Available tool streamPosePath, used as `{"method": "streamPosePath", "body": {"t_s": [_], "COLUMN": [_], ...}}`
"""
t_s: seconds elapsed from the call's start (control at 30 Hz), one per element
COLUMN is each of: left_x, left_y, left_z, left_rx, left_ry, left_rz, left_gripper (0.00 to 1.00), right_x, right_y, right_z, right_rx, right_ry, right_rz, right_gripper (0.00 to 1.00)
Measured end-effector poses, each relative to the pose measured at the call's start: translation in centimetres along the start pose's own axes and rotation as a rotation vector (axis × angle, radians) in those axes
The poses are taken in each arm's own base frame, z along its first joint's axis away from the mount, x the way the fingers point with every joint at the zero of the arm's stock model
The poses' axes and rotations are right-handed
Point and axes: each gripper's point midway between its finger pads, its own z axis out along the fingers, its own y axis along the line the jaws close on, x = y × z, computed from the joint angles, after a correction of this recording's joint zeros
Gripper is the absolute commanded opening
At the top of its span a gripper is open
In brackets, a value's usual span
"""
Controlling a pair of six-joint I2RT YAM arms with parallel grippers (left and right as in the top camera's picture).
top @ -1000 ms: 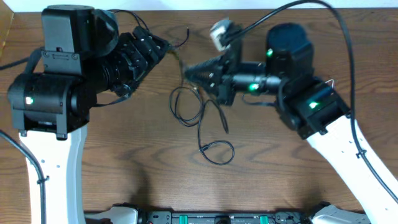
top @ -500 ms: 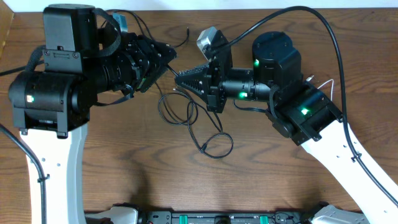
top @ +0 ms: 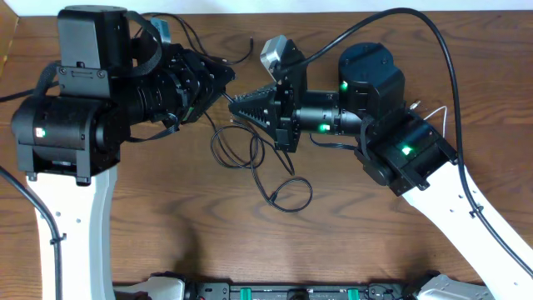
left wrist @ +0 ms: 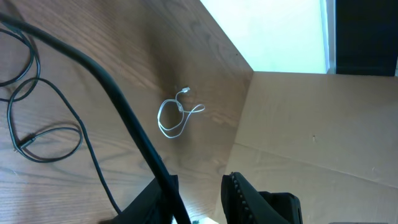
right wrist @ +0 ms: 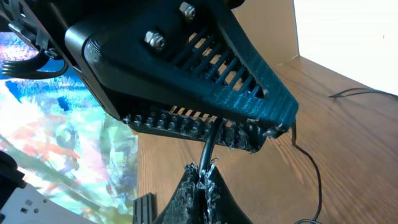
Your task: Untangle cables
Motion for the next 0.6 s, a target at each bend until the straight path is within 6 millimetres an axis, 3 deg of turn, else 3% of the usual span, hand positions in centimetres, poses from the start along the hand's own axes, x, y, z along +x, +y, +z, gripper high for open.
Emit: {"method": "streamPosePath", "body": {"t_s": [0.47,0.53,0.6], "left_x": [0.0,0.0,0.0], "left_y": [0.0,0.0,0.0], "left_z": [0.0,0.0,0.0], "left_rx": [0.000,0.000,0.000], "left_ry": [0.000,0.000,-0.001], "left_rz": [-0.004,-0.006,-0.006], "left_gripper": [0.19,0.08,0.08], "right_x": [0.3,0.3,0.2], "right_y": [-1.1,-1.1,-1.1], "right_z": [0.0,0.0,0.0], "right_rx": [0.064,0.064,0.064], "right_ry": [0.005,0.005,0.003], "right_rz": [0.016,0.015,0.014], "right_gripper": [0.01,0.01,0.01]}}
